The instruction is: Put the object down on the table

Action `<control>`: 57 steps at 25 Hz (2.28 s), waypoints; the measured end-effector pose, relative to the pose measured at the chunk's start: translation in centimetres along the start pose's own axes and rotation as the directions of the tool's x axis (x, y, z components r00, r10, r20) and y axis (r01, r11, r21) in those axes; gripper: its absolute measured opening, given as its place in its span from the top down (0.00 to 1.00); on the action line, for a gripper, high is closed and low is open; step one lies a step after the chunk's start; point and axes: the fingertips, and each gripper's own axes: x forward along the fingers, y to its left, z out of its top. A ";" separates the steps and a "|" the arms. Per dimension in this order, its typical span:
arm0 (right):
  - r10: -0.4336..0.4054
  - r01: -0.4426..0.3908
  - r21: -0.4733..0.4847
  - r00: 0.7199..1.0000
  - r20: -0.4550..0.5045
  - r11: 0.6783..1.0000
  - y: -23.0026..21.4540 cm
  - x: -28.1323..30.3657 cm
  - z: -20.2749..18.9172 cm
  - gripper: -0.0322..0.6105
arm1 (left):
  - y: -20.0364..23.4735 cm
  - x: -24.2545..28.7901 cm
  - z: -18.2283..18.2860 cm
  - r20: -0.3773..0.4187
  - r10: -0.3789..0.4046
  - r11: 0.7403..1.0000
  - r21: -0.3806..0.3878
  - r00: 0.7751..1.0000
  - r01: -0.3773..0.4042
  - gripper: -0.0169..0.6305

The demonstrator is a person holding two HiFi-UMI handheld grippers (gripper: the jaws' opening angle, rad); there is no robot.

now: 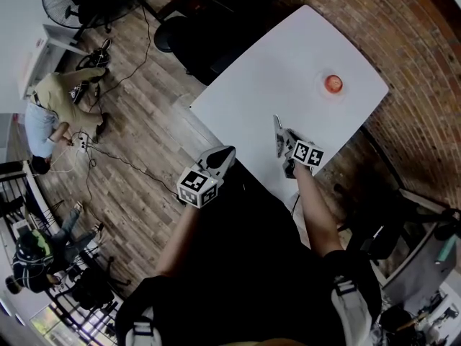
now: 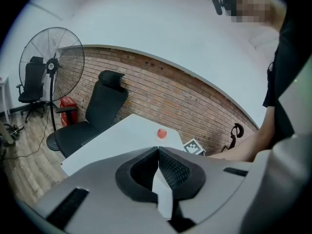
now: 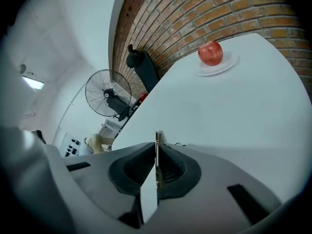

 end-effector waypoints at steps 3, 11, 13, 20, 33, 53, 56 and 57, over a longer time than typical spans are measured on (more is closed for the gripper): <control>0.004 -0.004 0.021 1.000 0.002 1.000 -0.1 -0.2 -0.2 0.92 | 0.1 0.2 0.5 -0.002 -0.016 1.000 0.010 1.000 0.016 0.94; -0.015 0.014 0.057 1.000 0.019 0.998 -1.2 -0.3 -0.9 0.88 | 1.1 0.4 0.6 -0.014 -0.042 0.999 0.015 0.999 0.042 0.94; -0.003 0.002 0.066 1.000 0.023 0.998 -1.6 -0.7 -1.3 0.87 | 0.9 0.6 0.5 -0.016 -0.049 0.999 0.019 0.999 0.049 0.94; 0.003 -0.007 0.093 0.999 0.041 0.996 -1.5 -0.5 -1.0 0.85 | 2.0 1.3 1.5 -0.027 -0.092 0.996 0.017 0.995 0.093 0.94; -0.052 0.040 0.090 0.988 0.142 0.995 -1.8 -0.9 0.1 0.82 | 4.4 4.2 2.2 -0.070 -0.213 0.976 0.039 0.975 0.216 0.94; -0.124 0.153 -0.084 0.951 0.283 0.985 1.9 -5.0 1.7 0.95 | 4.2 8.7 3.1 -0.136 -0.416 0.899 0.088 0.899 0.429 0.94; -0.116 0.159 -0.148 0.958 0.261 0.976 3.2 -5.1 1.1 0.95 | 4.1 9.2 3.3 -0.141 -0.430 0.891 0.093 0.892 0.444 0.94; -0.117 0.163 -0.167 0.959 0.258 0.972 3.5 -5.1 1.0 0.95 | 4.1 9.4 3.3 -0.141 -0.434 0.889 0.095 0.890 0.448 0.94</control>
